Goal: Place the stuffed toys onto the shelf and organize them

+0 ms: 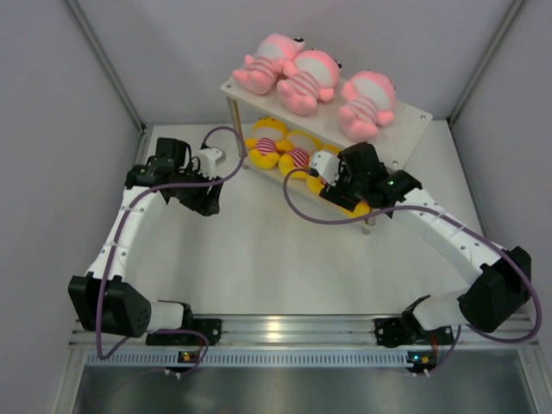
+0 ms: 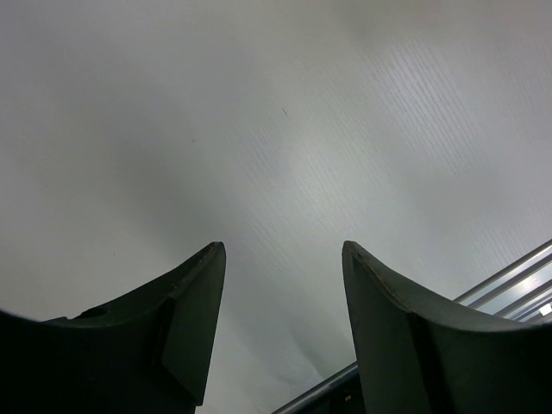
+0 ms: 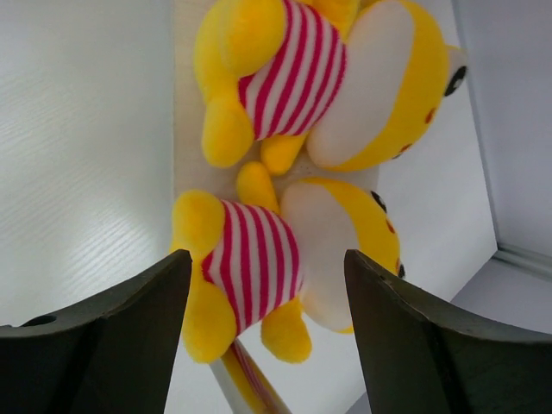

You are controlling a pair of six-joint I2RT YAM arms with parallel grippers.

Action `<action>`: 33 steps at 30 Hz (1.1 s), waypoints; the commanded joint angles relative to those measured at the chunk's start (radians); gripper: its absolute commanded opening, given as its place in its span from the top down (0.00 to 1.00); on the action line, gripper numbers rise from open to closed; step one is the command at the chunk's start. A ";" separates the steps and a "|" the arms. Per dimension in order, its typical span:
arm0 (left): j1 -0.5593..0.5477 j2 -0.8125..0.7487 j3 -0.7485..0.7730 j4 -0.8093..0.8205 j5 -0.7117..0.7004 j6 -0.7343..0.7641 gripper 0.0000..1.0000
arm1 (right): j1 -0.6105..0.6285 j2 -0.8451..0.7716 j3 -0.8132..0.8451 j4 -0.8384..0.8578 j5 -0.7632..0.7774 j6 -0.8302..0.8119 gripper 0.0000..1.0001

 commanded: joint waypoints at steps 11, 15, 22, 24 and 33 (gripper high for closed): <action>0.004 -0.034 -0.012 -0.016 0.028 0.016 0.38 | 0.100 0.101 -0.017 -0.188 0.225 0.072 0.37; 0.004 -0.034 -0.015 -0.015 0.031 0.019 0.38 | 0.099 0.154 -0.052 -0.136 0.347 0.052 0.38; 0.004 -0.040 -0.019 -0.030 0.025 0.039 0.38 | 0.097 0.164 -0.067 -0.085 0.305 0.052 0.77; 0.004 -0.042 -0.020 -0.032 0.023 0.041 0.38 | 0.097 0.143 -0.081 -0.081 0.305 0.047 1.00; 0.004 -0.042 -0.020 -0.032 0.026 0.041 0.38 | 0.076 -0.049 -0.219 0.120 0.258 -0.046 1.00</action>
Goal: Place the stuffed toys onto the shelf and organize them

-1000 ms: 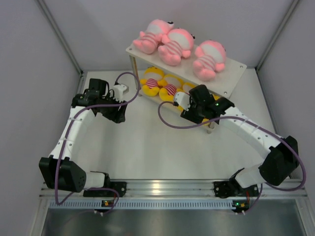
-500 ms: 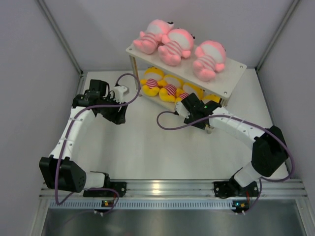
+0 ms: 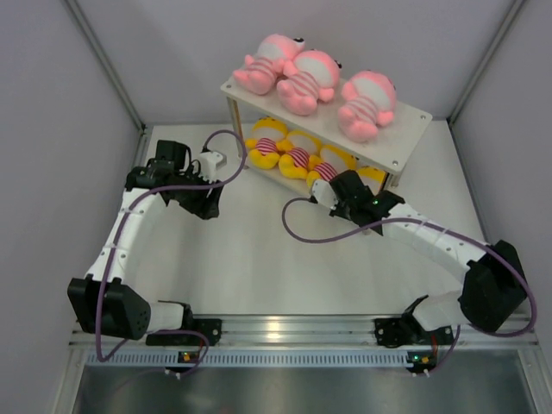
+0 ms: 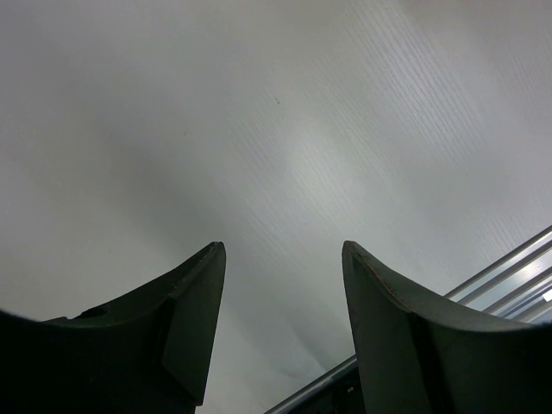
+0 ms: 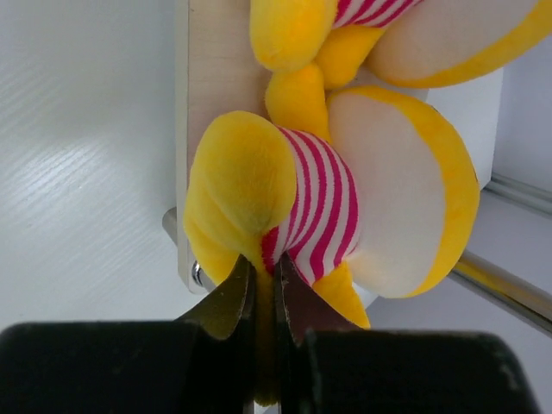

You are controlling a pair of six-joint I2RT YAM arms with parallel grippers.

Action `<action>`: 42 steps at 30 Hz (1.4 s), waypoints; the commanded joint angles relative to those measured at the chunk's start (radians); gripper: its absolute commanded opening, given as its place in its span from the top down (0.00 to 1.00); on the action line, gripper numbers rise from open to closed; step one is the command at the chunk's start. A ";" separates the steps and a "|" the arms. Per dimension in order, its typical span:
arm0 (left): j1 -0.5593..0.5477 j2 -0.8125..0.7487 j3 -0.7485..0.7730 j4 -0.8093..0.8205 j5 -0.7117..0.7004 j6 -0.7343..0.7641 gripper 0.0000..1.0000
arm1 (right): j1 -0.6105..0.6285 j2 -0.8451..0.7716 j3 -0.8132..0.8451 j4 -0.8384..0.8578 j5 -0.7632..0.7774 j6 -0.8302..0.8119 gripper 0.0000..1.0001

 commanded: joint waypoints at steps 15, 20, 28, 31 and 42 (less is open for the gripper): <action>0.006 -0.043 0.001 -0.019 0.002 0.011 0.38 | -0.100 -0.138 -0.140 0.254 -0.148 -0.100 1.00; 0.004 -0.044 0.002 -0.020 0.002 0.011 0.37 | -0.100 -0.092 -0.074 0.184 -0.139 -0.069 0.59; 0.004 -0.047 0.002 -0.025 -0.004 0.013 0.37 | -0.062 -0.102 0.025 0.075 -0.110 -0.023 0.27; 0.004 -0.047 -0.001 -0.025 0.000 0.013 0.37 | 0.001 -0.115 0.074 0.020 -0.066 -0.013 0.19; 0.004 -0.055 -0.033 -0.025 -0.006 0.013 0.37 | 0.274 -0.018 0.461 -0.274 -0.143 0.059 0.09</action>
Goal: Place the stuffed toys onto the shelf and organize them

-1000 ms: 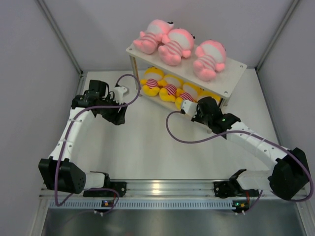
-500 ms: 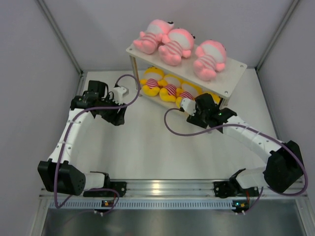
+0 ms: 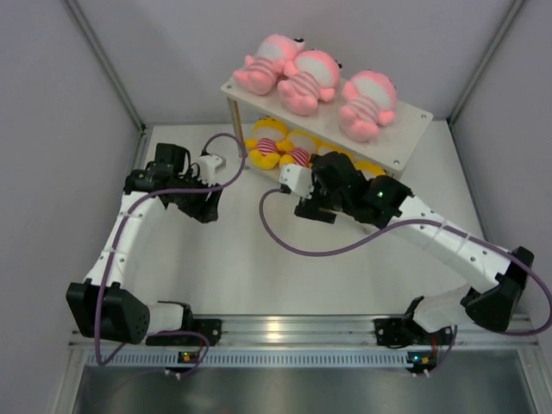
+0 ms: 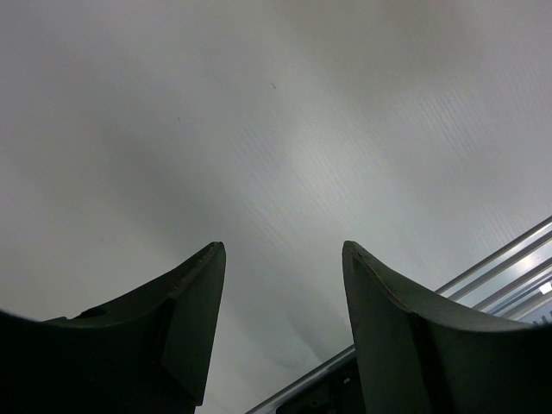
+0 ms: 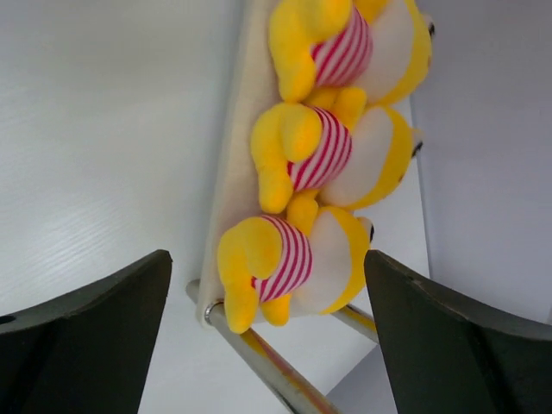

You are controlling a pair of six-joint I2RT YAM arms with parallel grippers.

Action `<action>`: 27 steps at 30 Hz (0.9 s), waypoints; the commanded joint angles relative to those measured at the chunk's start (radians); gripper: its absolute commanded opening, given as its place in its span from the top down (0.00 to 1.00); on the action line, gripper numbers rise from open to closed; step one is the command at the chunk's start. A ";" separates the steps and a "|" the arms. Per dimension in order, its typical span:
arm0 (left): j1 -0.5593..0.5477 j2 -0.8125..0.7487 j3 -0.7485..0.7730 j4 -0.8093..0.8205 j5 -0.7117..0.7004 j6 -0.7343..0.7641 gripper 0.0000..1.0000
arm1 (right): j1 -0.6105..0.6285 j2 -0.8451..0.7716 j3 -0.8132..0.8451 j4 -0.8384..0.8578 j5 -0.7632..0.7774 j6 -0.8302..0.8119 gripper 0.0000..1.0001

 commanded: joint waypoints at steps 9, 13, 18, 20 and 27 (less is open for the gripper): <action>0.005 -0.031 -0.052 -0.006 -0.057 -0.012 0.37 | 0.084 0.053 0.545 0.096 -0.190 0.174 0.01; 0.005 -0.020 -0.066 -0.005 -0.069 -0.020 0.38 | -0.037 -0.007 0.567 0.337 0.090 0.294 0.01; 0.011 -0.011 -0.068 0.008 -0.071 -0.034 0.38 | -0.354 -0.102 0.522 0.441 0.281 0.408 0.00; 0.014 -0.011 -0.071 0.017 -0.081 -0.038 0.38 | -0.501 -0.129 0.484 0.444 0.315 0.435 0.01; 0.022 -0.008 -0.094 0.060 -0.127 -0.052 0.38 | -0.962 -0.162 0.248 0.332 0.131 0.702 0.01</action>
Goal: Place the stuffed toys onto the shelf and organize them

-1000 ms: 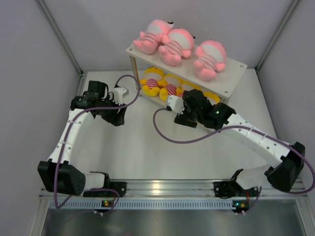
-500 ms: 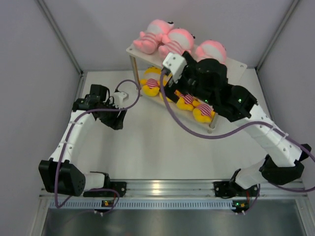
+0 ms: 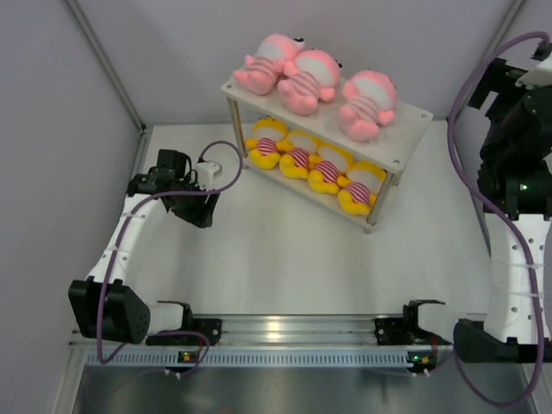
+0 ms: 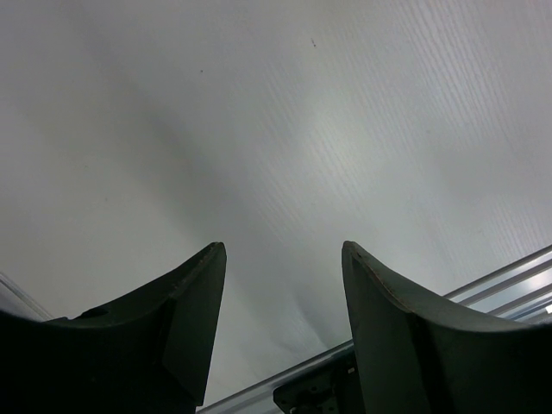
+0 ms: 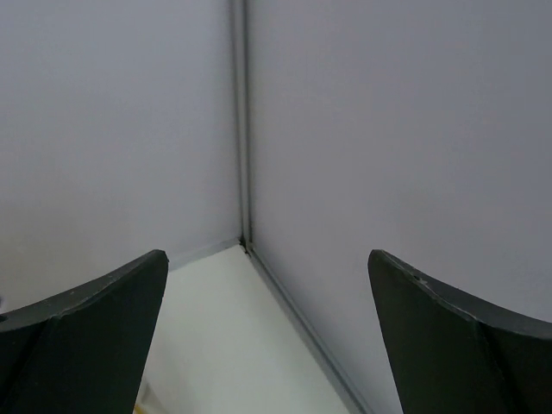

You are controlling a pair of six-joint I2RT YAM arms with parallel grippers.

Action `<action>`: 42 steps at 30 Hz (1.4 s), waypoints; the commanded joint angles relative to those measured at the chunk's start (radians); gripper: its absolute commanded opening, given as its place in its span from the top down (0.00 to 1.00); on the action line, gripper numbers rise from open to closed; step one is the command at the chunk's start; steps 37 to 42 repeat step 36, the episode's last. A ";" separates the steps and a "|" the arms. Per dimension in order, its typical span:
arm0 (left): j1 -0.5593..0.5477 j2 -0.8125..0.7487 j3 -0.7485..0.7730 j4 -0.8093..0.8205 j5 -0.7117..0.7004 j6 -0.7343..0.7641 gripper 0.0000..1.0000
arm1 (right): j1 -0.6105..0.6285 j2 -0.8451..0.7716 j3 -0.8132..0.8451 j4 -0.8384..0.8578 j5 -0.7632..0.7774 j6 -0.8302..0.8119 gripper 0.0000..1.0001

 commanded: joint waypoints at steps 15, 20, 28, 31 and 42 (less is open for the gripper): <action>0.031 -0.031 -0.184 0.188 -0.093 -0.027 0.38 | -0.392 -0.032 -0.741 0.164 -0.118 0.506 0.01; 0.041 -0.024 -0.196 0.193 -0.075 -0.030 0.38 | -0.392 0.042 -0.764 0.149 -0.117 0.495 0.01; 0.049 -0.017 -0.195 0.194 -0.072 -0.031 0.38 | -0.392 0.049 -0.816 0.207 -0.186 0.504 0.01; 0.051 -0.011 -0.193 0.191 -0.069 -0.032 0.38 | -0.392 0.043 -0.827 0.221 -0.194 0.500 0.00; 0.052 -0.011 -0.193 0.190 -0.066 -0.034 0.38 | -0.390 0.000 -0.879 0.285 -0.225 0.483 0.01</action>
